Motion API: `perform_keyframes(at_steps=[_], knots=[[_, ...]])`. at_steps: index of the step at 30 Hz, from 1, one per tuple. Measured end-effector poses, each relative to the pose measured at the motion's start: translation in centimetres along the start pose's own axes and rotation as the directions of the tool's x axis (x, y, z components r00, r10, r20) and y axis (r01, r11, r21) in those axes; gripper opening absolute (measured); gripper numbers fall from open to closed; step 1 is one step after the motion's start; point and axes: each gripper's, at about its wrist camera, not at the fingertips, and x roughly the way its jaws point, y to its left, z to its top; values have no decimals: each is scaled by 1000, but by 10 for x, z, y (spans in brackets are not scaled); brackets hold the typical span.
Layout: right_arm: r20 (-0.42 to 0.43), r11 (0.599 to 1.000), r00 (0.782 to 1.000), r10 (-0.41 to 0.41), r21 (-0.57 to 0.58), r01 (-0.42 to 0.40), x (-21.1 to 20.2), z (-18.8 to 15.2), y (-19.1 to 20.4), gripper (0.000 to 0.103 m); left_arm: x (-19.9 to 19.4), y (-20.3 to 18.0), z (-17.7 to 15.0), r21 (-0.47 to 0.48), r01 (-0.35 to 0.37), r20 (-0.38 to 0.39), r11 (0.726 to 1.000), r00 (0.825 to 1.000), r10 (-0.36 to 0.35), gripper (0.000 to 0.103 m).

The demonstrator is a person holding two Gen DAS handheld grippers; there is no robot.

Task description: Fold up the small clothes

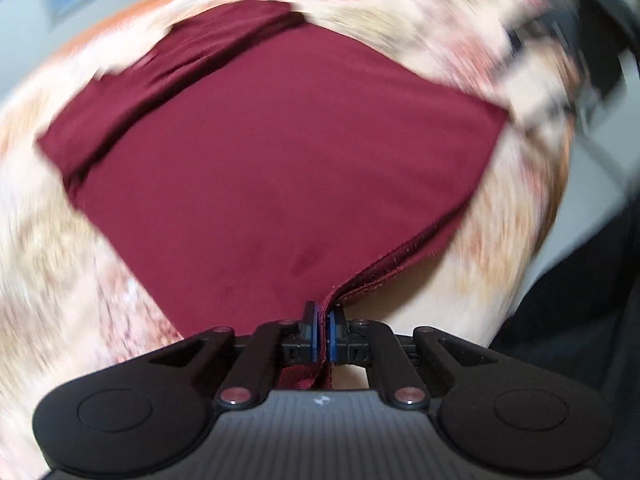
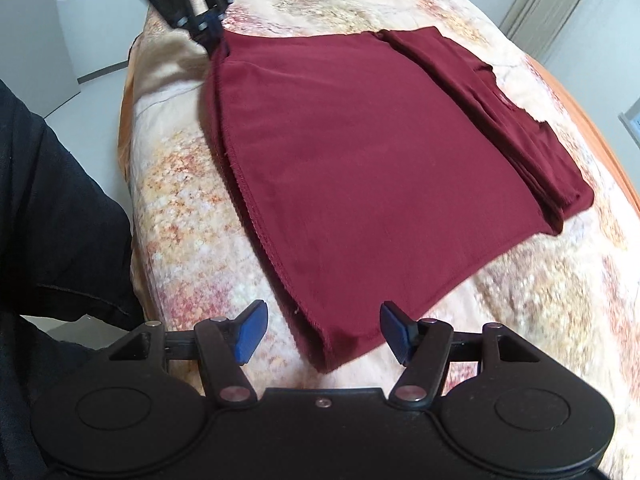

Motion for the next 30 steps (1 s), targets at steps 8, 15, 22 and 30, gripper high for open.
perform_keyframes(at_steps=[8, 15, 22, 30], knots=[[-9, 989, 1000, -4, -149, 2, 22, 6, 7, 64, -5, 86, -10, -513, 194, 107, 836, 981, -162, 5], [-17, 977, 1000, 21, -212, -24, 30, 7, 0, 20, -5, 109, -18, -582, 212, 129, 785, 977, -167, 6], [9, 988, 988, 154, 21, -155, 14, 17, -42, 4, -9, 96, -10, -444, 148, 65, 884, 989, -133, 16], [19, 943, 978, 209, 263, -206, 23, 24, -86, 4, -14, 77, 2, -236, 83, 15, 968, 997, -81, 37]])
